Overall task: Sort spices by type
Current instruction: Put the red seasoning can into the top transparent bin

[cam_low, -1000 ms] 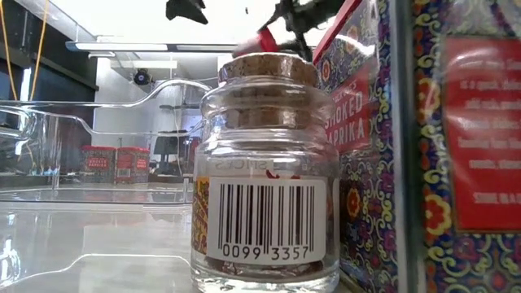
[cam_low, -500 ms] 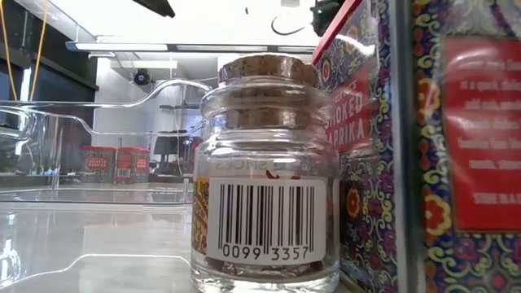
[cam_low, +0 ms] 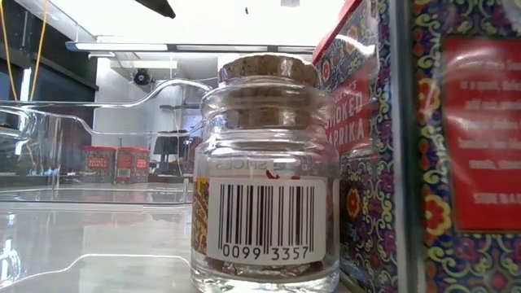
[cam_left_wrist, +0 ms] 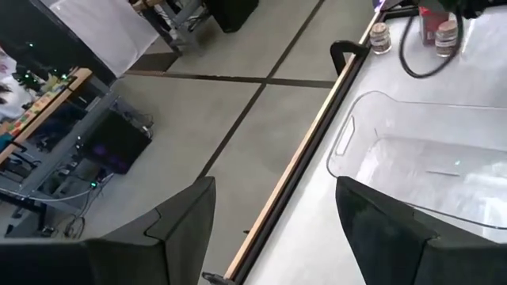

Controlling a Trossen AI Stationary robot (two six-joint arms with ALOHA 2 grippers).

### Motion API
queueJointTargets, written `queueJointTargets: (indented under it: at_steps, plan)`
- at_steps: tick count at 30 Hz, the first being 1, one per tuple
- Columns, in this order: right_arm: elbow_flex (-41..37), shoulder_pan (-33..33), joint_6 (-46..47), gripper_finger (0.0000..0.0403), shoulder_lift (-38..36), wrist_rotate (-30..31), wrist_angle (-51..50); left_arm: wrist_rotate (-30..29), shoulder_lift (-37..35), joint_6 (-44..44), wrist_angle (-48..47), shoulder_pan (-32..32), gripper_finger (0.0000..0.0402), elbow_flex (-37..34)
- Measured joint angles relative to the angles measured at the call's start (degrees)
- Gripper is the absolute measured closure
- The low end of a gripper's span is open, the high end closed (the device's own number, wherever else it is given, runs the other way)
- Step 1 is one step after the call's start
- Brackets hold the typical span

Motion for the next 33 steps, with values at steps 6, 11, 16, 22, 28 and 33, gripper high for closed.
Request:
queueJointTargets:
  at_steps: [6, 11, 16, 22, 28, 33]
  plan:
    - [-3.96, 0.5, -0.41, 0.0185, -0.02, 0.17, 4.07, 0.0, -0.01, 0.99, 0.59, 0.02, 0.0153, -0.02]
    - [-2.88, 0.5, -0.42, 0.0108, -0.02, 0.14, 8.15, 0.01, -0.01, 0.49, 0.59, 0.0, 0.0153, -0.02]
    - [-0.57, 0.47, -1.73, 0.0089, 0.0, 0.94, 9.32, 0.04, -0.01, 0.38, 0.52, 0.0, 0.0153, -0.02]
    - [6.06, 1.55, -5.42, 0.0086, -0.43, 9.49, 1.84, 0.03, -0.01, 0.4, 0.48, 0.0, 0.0153, -0.02]
    - [2.54, 4.16, -3.31, 0.0085, -7.25, 11.47, 3.17, 0.02, -0.01, 0.42, -0.08, 0.0, 0.0153, -0.02]
    - [-5.31, 5.62, 3.4, 0.0084, -15.85, 10.54, 9.59, -0.11, -0.01, 1.95, 0.49, 0.0, 0.0153, -0.03]
